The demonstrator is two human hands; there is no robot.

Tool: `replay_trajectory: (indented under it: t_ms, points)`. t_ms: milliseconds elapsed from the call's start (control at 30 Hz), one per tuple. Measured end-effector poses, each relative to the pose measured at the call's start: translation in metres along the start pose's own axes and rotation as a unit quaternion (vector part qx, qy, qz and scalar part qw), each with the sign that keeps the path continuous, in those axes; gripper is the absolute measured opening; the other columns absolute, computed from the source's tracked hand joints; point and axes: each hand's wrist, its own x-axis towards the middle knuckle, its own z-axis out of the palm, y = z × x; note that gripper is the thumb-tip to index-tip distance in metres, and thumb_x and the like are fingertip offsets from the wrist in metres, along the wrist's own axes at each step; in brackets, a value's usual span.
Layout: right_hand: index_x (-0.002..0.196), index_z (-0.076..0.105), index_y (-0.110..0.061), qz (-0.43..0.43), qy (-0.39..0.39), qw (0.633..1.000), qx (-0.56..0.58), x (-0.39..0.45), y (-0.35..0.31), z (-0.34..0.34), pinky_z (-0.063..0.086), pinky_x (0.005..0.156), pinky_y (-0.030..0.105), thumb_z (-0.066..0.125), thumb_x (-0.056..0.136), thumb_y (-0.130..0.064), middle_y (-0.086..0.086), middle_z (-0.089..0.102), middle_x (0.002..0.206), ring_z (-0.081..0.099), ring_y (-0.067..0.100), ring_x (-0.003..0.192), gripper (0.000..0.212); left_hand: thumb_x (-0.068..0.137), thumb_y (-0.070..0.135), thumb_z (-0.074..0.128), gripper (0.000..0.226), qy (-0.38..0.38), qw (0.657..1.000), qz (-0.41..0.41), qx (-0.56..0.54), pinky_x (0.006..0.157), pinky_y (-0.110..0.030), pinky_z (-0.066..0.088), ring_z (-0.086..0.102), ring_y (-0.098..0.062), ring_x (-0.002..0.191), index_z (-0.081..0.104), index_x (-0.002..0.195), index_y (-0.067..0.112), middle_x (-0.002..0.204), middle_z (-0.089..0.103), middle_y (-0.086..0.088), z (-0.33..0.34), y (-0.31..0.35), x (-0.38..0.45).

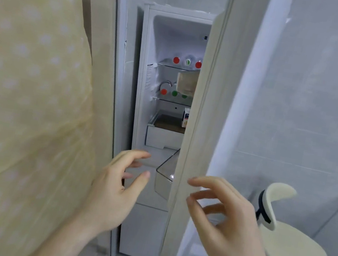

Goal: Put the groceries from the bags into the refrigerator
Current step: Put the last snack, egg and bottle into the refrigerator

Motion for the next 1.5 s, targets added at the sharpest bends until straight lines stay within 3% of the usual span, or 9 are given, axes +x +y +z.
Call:
replay_trajectory:
  t_ms: [300, 400, 467, 533, 700, 867, 1067, 1300, 1500]
  points:
    - [0.117, 0.063, -0.043, 0.035, 0.049, 0.998, -0.014, 0.039, 0.056, -0.004, 0.054, 0.085, 0.024, 0.074, 0.089, -0.014, -0.021, 0.059, 0.131, 0.061, 0.006, 0.118, 0.041, 0.091, 0.043, 0.066, 0.059, -0.001, 0.999, -0.045, -0.010, 0.089, -0.009, 0.040, 0.045, 0.024, 0.116, 0.040, 0.143, 0.050, 0.131, 0.044, 0.038, 0.008, -0.022, 0.028]
    - [0.119, 0.061, -0.045, 0.041, 0.045, 0.998, -0.016, 0.058, 0.079, -0.007, 0.054, 0.088, 0.025, 0.074, 0.089, -0.015, -0.022, 0.056, 0.135, 0.059, 0.005, 0.120, 0.044, 0.094, 0.038, 0.063, 0.060, 0.007, 0.998, -0.068, -0.017, 0.082, -0.002, 0.039, 0.048, 0.013, 0.116, 0.035, 0.145, 0.051, 0.127, 0.041, 0.041, 0.018, -0.039, 0.045]
    - [0.121, 0.060, -0.046, 0.037, 0.038, 0.998, -0.016, 0.073, 0.093, -0.008, 0.053, 0.091, 0.028, 0.074, 0.089, -0.017, -0.023, 0.054, 0.136, 0.057, 0.005, 0.121, 0.045, 0.096, 0.035, 0.060, 0.056, 0.026, 0.997, -0.072, -0.018, 0.091, -0.006, 0.041, 0.050, 0.007, 0.121, 0.034, 0.140, 0.057, 0.132, 0.045, 0.038, 0.023, -0.053, 0.059]
    - [0.124, 0.058, -0.046, 0.032, 0.032, 0.999, -0.011, 0.089, 0.106, -0.009, 0.052, 0.093, 0.029, 0.074, 0.089, -0.018, -0.022, 0.052, 0.138, 0.056, 0.005, 0.123, 0.047, 0.098, 0.030, 0.059, 0.056, 0.057, 0.995, -0.078, -0.015, 0.104, -0.023, 0.044, 0.051, 0.005, 0.126, 0.033, 0.136, 0.060, 0.137, 0.050, 0.030, 0.028, -0.068, 0.074]
    - [0.129, 0.056, -0.046, 0.021, 0.023, 0.999, -0.020, 0.130, 0.142, -0.016, 0.050, 0.098, 0.028, 0.074, 0.089, -0.020, -0.030, 0.047, 0.140, 0.053, -0.001, 0.124, 0.052, 0.100, 0.022, 0.057, 0.062, 0.113, 0.987, -0.100, 0.055, 0.116, -0.046, 0.039, 0.049, -0.016, 0.137, 0.029, 0.155, 0.033, 0.153, 0.046, 0.009, 0.036, -0.102, 0.119]
    - [0.142, 0.047, -0.048, 0.010, 0.005, 0.999, -0.047, 0.170, 0.175, -0.029, 0.045, 0.109, 0.029, 0.072, 0.092, -0.026, -0.037, 0.034, 0.148, 0.042, -0.007, 0.135, 0.060, 0.099, 0.020, 0.058, 0.082, 0.124, 0.968, -0.129, 0.174, 0.124, -0.031, 0.010, 0.014, -0.022, 0.154, 0.007, 0.161, 0.007, 0.168, 0.013, -0.009, 0.048, -0.117, 0.166]
    - [0.151, 0.027, -0.056, 0.008, -0.021, 0.995, -0.097, 0.211, 0.210, -0.053, 0.034, 0.116, 0.029, 0.070, 0.092, -0.035, -0.040, 0.008, 0.160, 0.022, -0.005, 0.149, 0.075, 0.095, 0.016, 0.064, 0.092, 0.153, 0.955, -0.174, 0.184, 0.124, -0.035, 0.007, 0.008, -0.031, 0.155, -0.001, 0.157, -0.005, 0.166, 0.006, -0.022, 0.060, -0.132, 0.218]
    - [0.157, 0.016, -0.051, 0.008, -0.001, 0.990, -0.139, 0.257, 0.258, -0.068, 0.028, 0.123, 0.041, 0.071, 0.092, -0.028, -0.033, -0.013, 0.164, -0.001, 0.007, 0.157, 0.088, 0.091, 0.026, 0.070, 0.097, 0.163, 0.926, -0.060, 0.334, 0.121, -0.041, 0.017, 0.011, -0.031, 0.153, 0.005, 0.161, 0.012, 0.169, -0.006, -0.008, 0.076, -0.150, 0.248]
    - [0.161, 0.003, -0.043, 0.009, -0.023, 0.979, -0.203, 0.290, 0.296, -0.057, 0.016, 0.125, 0.040, 0.070, 0.092, -0.028, -0.024, -0.033, 0.162, -0.025, 0.013, 0.155, 0.097, 0.095, 0.037, 0.064, 0.094, 0.107, 0.927, -0.063, 0.355, 0.123, -0.036, 0.005, -0.004, -0.024, 0.156, 0.000, 0.162, 0.019, 0.167, -0.020, 0.001, 0.092, -0.172, 0.284]
